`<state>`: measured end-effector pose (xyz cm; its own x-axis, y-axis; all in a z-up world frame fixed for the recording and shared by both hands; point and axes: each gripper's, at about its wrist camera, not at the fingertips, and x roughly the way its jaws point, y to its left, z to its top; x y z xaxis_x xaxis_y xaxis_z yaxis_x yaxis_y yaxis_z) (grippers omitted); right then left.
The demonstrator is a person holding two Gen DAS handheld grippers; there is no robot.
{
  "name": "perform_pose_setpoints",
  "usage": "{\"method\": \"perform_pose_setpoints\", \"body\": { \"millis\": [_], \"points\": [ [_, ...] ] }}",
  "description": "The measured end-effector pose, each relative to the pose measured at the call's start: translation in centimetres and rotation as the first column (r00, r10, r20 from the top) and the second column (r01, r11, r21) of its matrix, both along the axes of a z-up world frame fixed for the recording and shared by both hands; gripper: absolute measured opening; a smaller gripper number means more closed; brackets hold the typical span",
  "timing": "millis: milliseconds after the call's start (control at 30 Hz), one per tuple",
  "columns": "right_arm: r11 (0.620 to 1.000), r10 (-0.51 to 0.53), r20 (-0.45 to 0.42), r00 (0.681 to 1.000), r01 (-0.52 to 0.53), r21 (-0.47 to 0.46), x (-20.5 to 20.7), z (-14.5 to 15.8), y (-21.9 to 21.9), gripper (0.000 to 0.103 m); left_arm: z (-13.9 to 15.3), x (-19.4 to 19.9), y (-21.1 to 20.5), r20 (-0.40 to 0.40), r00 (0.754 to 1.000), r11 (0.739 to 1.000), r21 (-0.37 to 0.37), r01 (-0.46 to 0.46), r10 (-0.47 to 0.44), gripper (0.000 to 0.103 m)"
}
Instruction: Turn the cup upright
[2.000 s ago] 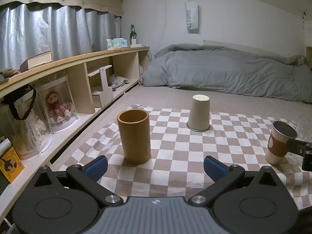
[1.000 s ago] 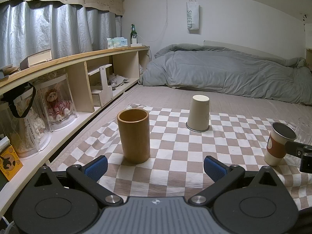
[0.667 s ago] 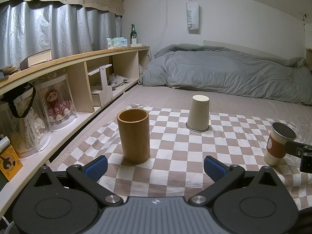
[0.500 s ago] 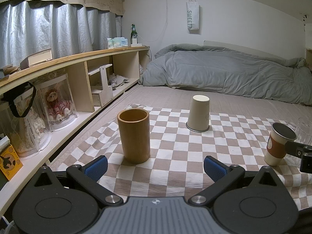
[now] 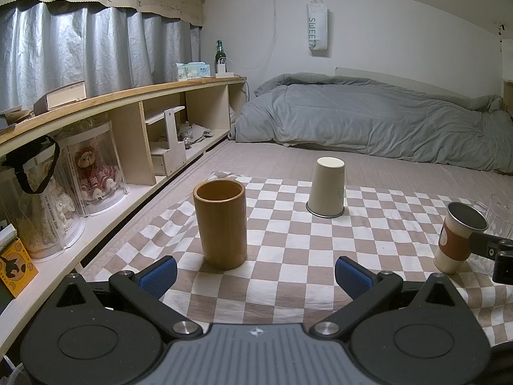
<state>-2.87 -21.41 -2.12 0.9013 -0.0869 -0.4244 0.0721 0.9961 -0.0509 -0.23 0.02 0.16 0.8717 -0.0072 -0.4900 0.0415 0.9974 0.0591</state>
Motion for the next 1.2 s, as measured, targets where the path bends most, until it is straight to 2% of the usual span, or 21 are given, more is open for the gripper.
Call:
{"method": "perform_pose_setpoints", "body": {
  "millis": [1200],
  "points": [
    [1.0, 0.009, 0.001, 1.0, -0.009, 0.0, -0.02, 0.03, 0.04, 0.103, -0.54, 0.22, -0.19, -0.002, 1.0, 1.0, -0.008, 0.002, -0.002, 0.103]
  ]
}}
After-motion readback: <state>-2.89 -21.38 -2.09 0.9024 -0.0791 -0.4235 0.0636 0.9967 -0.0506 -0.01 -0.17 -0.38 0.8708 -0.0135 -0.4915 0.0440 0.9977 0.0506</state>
